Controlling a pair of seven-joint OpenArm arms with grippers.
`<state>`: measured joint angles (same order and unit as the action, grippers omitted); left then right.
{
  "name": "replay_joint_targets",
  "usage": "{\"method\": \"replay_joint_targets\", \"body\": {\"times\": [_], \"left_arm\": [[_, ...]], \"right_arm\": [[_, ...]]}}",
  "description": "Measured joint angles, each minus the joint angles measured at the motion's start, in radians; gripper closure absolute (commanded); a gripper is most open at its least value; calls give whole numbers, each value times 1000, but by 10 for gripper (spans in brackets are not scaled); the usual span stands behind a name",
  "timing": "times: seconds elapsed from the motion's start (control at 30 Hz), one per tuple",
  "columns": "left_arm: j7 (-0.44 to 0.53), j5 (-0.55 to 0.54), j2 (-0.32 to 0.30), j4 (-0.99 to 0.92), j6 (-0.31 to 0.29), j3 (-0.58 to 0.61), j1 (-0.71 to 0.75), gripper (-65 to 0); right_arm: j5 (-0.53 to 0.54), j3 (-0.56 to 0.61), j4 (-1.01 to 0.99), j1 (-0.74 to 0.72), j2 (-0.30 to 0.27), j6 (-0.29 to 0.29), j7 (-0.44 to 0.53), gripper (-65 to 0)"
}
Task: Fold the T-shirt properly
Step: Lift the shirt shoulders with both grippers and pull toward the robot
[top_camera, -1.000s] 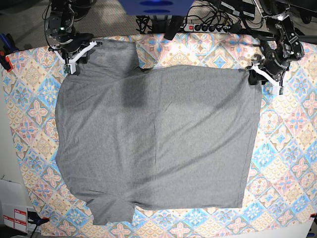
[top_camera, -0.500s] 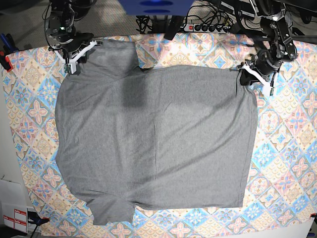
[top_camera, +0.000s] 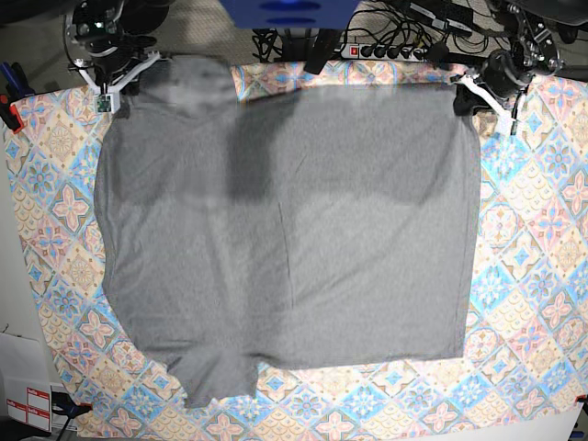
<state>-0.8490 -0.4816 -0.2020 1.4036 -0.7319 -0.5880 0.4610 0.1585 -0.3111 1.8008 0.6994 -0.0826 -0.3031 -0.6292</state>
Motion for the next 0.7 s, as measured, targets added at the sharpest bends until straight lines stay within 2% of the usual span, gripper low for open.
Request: {"method": "replay_joint_targets", "body": {"times": [0.07,0.17,0.27,0.57,0.7], "left_arm": [[-7,6,2,4,0,-31,12,-40],[-18,13,3,3,1,-85,25,-40],[-29,25,0,1,1,-113,27,-40],[-61,37,0,2,1,-117,2,-40],[-129,32,-5,3,1,-122,-32,-40]], "right_arm": [[0,-16,1,5,1,0,47,-7],[3,-57,6,34,35,0,119,-7],[0,-59,2,66,49,-4,121,-6],[0,-62,38,55,46,-3,132,-6],[0,-63,64,49,46,-3,143,-6]]}}
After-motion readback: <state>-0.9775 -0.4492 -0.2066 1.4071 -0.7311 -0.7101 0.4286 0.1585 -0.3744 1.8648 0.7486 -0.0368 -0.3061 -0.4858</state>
